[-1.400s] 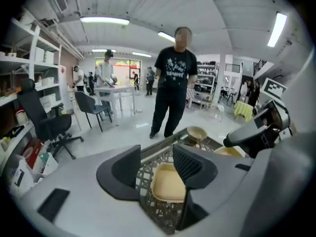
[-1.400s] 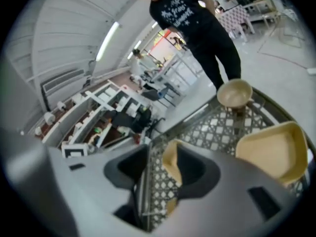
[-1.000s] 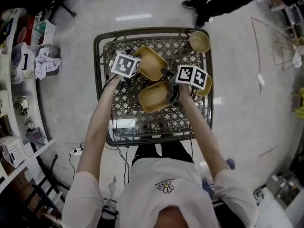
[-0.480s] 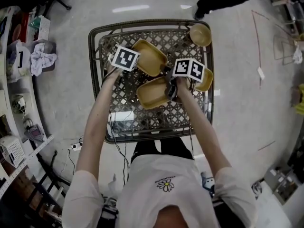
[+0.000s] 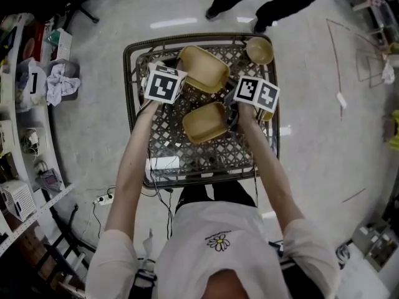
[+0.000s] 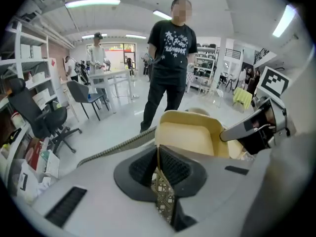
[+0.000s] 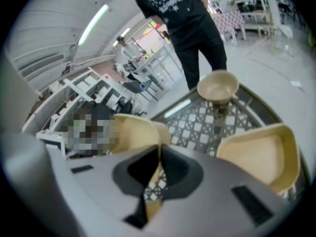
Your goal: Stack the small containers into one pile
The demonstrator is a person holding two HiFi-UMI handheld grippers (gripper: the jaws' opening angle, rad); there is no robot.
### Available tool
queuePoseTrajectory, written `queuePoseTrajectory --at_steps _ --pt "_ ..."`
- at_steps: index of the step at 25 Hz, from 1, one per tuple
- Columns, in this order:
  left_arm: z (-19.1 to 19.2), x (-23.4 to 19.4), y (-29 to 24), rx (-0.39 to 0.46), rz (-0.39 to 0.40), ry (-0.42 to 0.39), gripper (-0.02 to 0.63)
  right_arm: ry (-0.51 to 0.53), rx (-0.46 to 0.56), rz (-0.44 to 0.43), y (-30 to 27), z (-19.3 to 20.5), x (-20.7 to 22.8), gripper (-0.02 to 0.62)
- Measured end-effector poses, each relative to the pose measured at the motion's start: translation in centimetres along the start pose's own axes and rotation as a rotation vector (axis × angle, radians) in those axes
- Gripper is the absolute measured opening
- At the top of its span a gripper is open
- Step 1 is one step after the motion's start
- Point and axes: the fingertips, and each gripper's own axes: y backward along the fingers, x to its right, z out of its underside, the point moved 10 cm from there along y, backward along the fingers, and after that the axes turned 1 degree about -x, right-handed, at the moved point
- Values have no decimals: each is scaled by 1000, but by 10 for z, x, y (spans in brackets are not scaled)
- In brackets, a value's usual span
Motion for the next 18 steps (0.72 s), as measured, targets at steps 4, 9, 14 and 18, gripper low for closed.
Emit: queuePoseTrajectory --at_steps 4,9,14,18 --pt "-27 17 53 164 -49 11 37 155 198 11 50 -19 -35 37" --pt "-45 52 128 360 -118 13 37 342 418 14 121 -17 -71 35" --pt "-43 91 197 501 -210 20 37 513 577 -10 183 3 -96 35" --pt "-32 118 238 597 -287 33 37 610 674 -33 219 21 -111 35"
